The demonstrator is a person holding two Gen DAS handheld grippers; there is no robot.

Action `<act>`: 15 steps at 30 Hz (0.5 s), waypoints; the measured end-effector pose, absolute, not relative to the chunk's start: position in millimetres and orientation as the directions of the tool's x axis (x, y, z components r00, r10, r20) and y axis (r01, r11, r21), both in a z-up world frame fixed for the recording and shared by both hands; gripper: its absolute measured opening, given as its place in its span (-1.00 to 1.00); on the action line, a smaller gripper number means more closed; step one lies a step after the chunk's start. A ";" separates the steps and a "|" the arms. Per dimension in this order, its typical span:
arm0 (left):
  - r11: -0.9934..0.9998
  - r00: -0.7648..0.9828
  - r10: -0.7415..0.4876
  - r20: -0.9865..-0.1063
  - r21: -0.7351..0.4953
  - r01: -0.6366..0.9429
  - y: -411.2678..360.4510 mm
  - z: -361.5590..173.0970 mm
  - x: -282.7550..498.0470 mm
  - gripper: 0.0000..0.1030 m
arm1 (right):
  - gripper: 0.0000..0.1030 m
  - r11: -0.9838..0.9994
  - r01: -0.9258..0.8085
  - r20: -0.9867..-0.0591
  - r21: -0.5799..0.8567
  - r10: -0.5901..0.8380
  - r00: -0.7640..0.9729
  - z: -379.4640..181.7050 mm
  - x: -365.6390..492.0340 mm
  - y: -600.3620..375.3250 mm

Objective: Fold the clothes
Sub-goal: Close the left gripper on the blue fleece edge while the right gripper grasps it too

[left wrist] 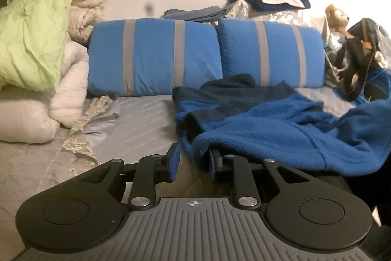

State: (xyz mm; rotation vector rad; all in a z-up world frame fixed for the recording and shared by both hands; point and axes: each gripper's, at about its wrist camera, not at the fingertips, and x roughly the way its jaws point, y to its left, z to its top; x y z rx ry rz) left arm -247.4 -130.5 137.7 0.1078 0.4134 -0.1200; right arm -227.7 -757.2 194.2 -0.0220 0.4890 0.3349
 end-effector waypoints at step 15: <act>0.986 0.905 -0.079 -0.417 0.101 0.132 -139.7 137.8 -232.5 -0.78 | 1.00 0.929 -0.371 -0.502 0.001 0.322 0.803 175.6 -238.5 -746.1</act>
